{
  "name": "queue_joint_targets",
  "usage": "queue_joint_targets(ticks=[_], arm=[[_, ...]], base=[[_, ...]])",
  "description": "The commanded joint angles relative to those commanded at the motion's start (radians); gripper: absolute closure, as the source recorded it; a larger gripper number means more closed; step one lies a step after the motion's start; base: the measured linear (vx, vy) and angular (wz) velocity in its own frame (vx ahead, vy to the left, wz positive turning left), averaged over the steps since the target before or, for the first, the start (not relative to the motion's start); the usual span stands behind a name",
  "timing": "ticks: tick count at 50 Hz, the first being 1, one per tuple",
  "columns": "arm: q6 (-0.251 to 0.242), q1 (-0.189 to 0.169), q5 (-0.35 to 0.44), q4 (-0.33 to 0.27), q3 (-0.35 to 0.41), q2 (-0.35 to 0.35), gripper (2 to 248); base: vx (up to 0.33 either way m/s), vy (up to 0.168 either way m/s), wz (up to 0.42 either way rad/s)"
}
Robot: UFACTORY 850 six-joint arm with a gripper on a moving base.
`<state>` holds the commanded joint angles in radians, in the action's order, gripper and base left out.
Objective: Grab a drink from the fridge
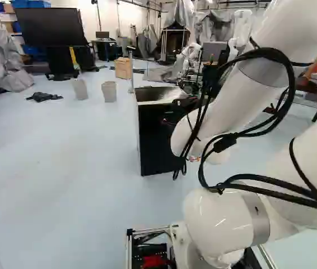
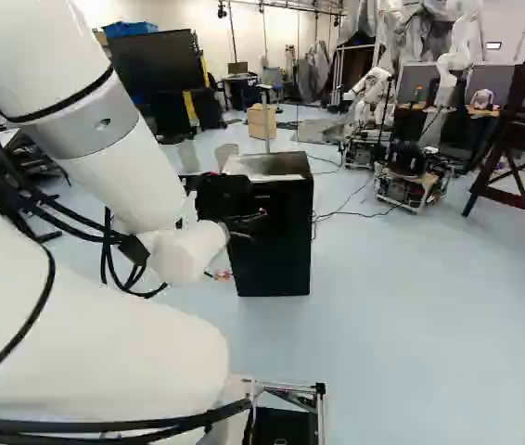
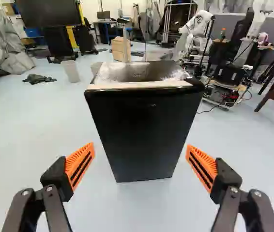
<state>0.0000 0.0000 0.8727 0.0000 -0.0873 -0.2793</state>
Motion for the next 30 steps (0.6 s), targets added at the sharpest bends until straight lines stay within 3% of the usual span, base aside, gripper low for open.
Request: queue_joint_targets(ticks=[30], arm=[[0.0, 0.0, 0.0, 0.0, 0.0, 0.0, 3]], base=[[0.0, 0.0, 0.0]])
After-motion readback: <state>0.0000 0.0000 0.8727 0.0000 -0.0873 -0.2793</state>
